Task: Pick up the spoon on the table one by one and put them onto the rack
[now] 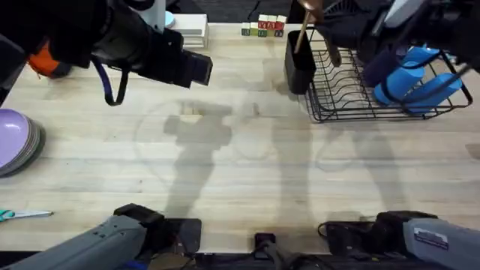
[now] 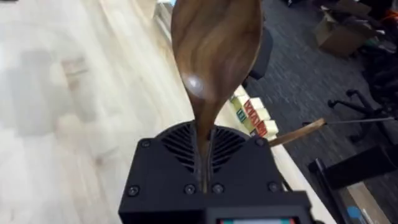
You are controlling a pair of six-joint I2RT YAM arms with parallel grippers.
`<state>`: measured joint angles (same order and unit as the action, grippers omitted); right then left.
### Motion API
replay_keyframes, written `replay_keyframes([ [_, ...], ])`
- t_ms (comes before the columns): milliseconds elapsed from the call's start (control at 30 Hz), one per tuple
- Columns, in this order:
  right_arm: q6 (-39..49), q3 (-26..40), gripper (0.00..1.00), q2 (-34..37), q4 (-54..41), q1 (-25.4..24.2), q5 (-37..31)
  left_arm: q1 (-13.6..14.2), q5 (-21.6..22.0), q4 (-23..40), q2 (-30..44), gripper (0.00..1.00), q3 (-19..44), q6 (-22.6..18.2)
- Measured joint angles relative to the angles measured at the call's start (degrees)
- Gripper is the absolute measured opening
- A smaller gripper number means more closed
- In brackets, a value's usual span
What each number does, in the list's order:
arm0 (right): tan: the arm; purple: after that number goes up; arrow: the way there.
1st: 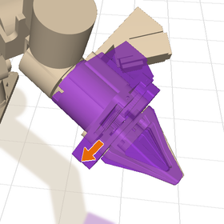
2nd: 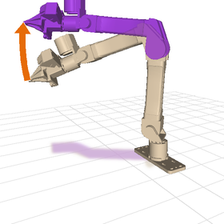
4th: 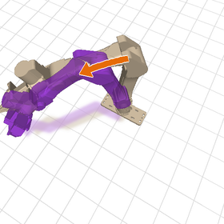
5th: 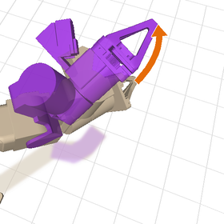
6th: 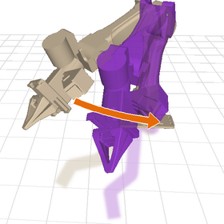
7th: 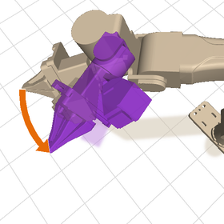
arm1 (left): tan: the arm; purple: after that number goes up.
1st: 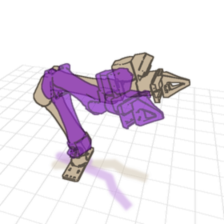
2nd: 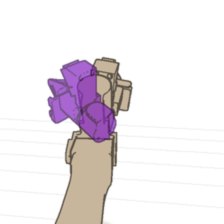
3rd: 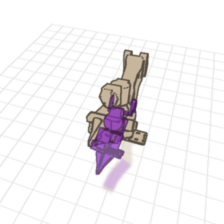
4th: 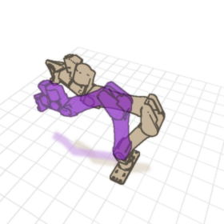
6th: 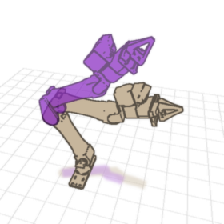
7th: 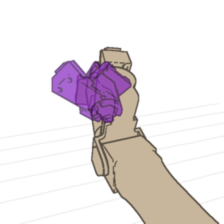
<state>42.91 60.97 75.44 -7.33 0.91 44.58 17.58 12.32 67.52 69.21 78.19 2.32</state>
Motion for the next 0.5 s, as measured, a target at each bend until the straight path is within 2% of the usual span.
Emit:
replay_keyframes([
  [33,-1.0,0.0,0.032,0.6,1.5,0.0,0.0,0.0,0.0,0.0,0.0,0.993,0.0,0.0],
  [67,-4.9,0.0,0.032,2.5,7.5,0.3,0.0,0.0,0.0,0.0,0.0,0.993,0.0,0.0],
  [167,-7.6,0.0,0.033,3.9,11.7,0.9,0.0,0.0,0.0,0.0,0.0,0.993,0.0,0.0],
  [500,-13.8,0.0,0.033,7.8,15.5,3.5,-0.4,0.0,0.0,0.0,0.0,0.993,0.0,0.0],
])
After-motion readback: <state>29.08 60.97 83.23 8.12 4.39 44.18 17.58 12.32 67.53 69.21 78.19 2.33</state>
